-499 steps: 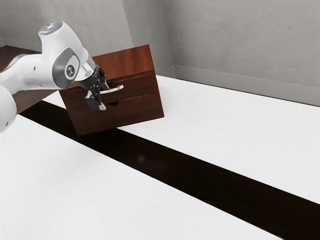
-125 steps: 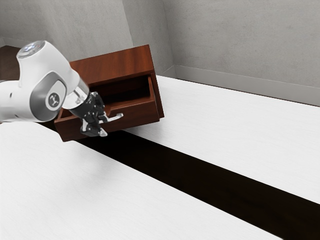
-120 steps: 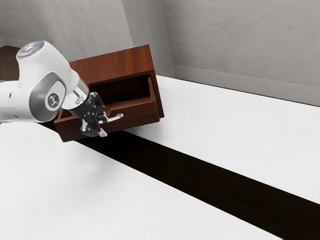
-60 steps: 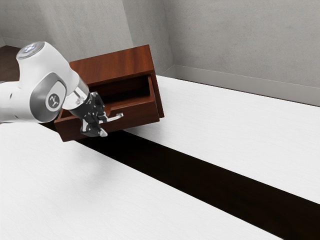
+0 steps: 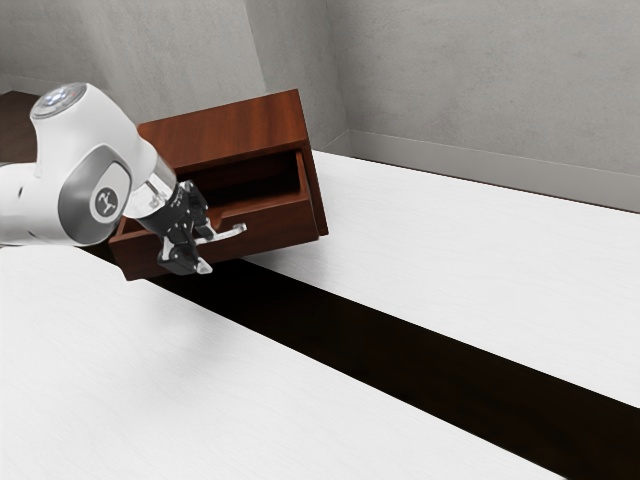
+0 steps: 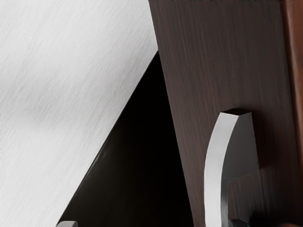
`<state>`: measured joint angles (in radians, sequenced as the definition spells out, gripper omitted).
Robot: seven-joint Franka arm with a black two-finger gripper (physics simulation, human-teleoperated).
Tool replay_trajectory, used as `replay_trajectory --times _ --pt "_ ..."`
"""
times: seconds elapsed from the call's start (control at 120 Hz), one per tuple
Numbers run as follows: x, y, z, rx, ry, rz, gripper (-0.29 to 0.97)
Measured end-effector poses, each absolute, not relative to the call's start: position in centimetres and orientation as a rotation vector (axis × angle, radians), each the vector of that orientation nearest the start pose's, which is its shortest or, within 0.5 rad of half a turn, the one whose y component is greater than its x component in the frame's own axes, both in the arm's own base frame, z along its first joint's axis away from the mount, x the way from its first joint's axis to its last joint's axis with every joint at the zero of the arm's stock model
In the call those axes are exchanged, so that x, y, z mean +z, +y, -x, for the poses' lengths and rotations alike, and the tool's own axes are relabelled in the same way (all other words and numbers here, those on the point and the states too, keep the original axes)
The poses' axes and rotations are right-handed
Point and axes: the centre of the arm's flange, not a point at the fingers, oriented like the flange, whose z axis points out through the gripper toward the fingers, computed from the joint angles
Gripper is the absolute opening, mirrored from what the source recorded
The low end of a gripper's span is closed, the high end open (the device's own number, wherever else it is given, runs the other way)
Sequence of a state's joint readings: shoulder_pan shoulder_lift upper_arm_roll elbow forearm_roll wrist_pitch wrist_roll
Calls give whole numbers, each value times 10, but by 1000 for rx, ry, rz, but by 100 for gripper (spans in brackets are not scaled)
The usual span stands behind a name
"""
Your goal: Pull the drawer handle with one arm to open the drawer
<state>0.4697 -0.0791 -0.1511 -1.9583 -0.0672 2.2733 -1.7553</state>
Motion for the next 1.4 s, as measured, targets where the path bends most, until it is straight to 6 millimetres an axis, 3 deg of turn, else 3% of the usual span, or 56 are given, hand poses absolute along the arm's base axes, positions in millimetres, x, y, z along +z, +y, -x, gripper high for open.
replay_trajectory --times 0.158,0.283,0.917,1.4 --pt "552 174 -541 385 2450 -1396 37" --pt "554 190 -533 401 2473 -1363 38" --pt "551 189 -530 368 2475 -1330 43" --pt "546 161 -522 349 2462 -1359 39"
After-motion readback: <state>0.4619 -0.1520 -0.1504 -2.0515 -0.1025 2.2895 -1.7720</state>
